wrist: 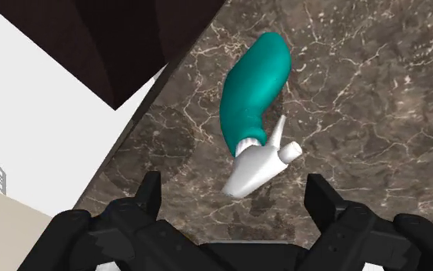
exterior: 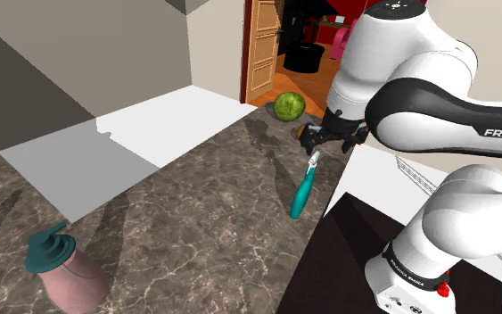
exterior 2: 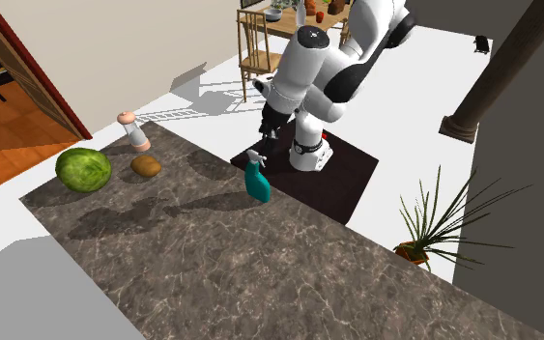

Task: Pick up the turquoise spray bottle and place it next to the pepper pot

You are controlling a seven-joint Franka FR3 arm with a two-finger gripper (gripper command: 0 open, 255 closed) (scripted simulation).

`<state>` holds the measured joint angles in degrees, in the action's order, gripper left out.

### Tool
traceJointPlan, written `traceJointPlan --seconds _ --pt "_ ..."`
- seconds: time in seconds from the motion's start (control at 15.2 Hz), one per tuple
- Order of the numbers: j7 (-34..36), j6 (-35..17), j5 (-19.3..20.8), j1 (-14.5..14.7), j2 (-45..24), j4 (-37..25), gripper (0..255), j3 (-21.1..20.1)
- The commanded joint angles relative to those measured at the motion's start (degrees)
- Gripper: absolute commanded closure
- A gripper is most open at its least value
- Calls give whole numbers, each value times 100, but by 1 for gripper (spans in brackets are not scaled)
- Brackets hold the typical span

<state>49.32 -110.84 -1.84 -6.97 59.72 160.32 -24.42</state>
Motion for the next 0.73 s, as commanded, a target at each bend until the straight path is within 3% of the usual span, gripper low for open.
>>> traceJointPlan --seconds 0.0,0.26,0.46,0.66 --pt "942 -321 -216 -165 -60 238 0 -573" --pt "2783 -923 -655 -647 -542 393 0 -1883" --pt "4184 -1379 -868 -1339 -1108 275 0 -2978" --pt "4425 -1661 -902 -1589 -1300 331 0 -3269"
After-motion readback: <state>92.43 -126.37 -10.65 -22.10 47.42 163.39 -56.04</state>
